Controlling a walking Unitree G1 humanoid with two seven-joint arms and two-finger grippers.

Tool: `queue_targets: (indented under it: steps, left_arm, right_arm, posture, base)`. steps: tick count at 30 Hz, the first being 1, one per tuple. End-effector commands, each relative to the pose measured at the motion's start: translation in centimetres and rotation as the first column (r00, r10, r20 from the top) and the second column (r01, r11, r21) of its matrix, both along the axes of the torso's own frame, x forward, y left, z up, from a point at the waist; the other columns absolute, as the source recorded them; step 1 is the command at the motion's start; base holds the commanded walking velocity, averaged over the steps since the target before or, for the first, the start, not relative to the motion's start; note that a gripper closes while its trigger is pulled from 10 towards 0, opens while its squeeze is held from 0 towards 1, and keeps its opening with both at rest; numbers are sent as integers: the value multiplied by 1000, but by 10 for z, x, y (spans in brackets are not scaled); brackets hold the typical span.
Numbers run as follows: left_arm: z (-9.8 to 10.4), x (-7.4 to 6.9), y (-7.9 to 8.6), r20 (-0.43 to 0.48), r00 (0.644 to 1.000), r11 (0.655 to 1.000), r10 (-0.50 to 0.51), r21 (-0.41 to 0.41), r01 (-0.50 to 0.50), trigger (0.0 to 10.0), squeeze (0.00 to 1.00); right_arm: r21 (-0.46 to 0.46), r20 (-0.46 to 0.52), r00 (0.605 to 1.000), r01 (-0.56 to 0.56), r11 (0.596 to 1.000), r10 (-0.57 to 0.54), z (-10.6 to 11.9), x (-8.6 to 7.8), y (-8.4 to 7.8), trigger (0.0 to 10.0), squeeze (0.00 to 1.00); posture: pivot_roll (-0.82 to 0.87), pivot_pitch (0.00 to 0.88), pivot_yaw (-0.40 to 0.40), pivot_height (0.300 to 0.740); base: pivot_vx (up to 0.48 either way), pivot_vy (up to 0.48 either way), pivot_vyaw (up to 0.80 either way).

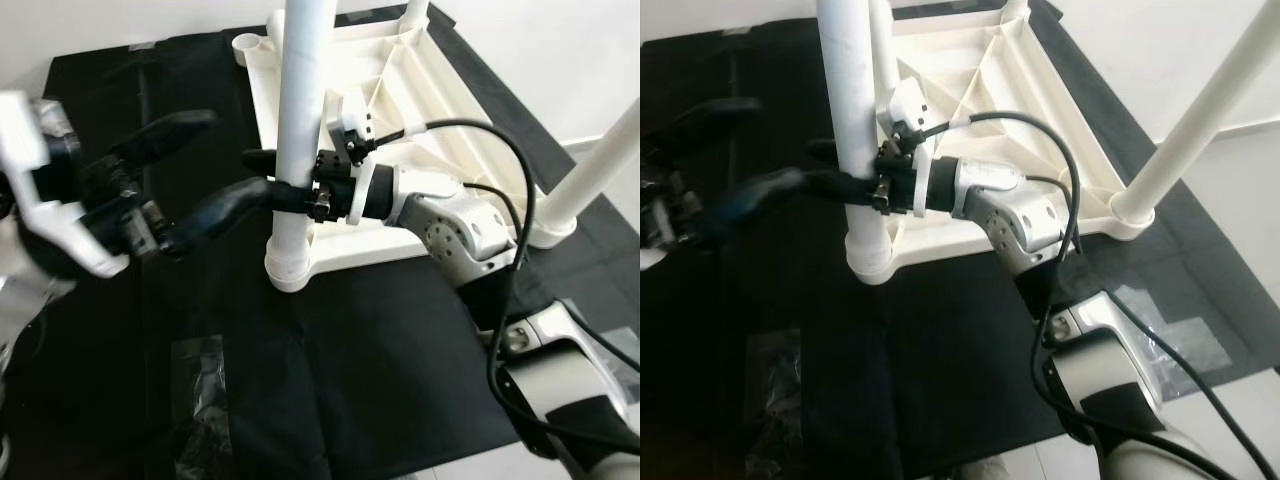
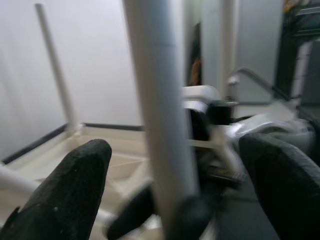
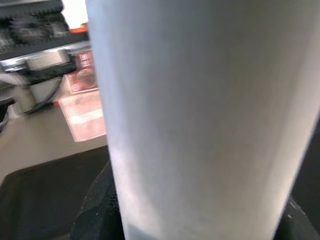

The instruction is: Building children table

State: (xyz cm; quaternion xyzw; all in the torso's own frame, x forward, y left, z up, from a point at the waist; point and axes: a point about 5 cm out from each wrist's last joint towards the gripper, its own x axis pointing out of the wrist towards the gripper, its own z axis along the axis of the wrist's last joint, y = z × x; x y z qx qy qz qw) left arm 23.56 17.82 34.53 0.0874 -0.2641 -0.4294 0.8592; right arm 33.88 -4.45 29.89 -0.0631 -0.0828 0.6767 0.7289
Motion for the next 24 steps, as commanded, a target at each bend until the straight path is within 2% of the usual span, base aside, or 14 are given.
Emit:
queue_targets:
  steps: [1,7,14,15,17,18,20,22,24]
  left_arm:
    - [3,7,-2,18,999,999,38,37,-38,10000,0]
    - [16,31,-17,-24,999,997,25,78,-23,10000,0]
    - [24,37,-23,-60,998,999,-19,40,21,10000,0]
    - [28,38,-24,-76,996,999,-40,25,42,3843,0]
    - [28,38,-24,-76,996,999,-40,25,42,3843,0]
    - [32,39,-23,-95,993,998,-64,6,65,0,0]
    - [38,41,-22,-113,990,996,-86,-23,84,0,0]
    - [46,42,-19,-150,979,987,-138,-101,124,0,0]
    - [49,42,-18,-163,973,981,-161,-133,140,0,0]
  right_arm:
    - [-93,-28,996,-87,992,85,-18,-4,16,10000,0]
    - [-155,67,978,-184,971,196,-7,-4,24,10000,0]
    - [-178,86,971,-206,962,224,-7,-4,29,10000,0]
    - [-183,92,969,-209,961,228,-7,-4,30,10000,0]
    - [-183,92,969,-209,961,228,-7,-4,30,10000,0]
    - [-179,97,970,-203,963,223,-6,-3,30,10000,0]
    - [-174,103,970,-199,964,219,-6,-2,31,10000,0]
    - [-163,109,974,-180,970,199,-5,2,30,10000,0]
    - [-161,111,975,-175,971,195,-6,3,28,10000,0]
  posture:
    - [-3,190,-13,740]
    - [-5,181,-8,740]
    - [-9,173,1,740]
    - [-5,171,3,740]
    - [-5,171,3,740]
    - [-4,169,4,740]
    - [-2,169,7,740]
    - [1,163,8,740]
    - [0,161,9,740]
  base:
    - [0,0,0]
    - [0,0,0]
    - [0,0,0]
    - [0,0,0]
    - [0,0,0]
    - [0,0,0]
    - [0,0,0]
    - [0,0,0]
    - [0,0,0]
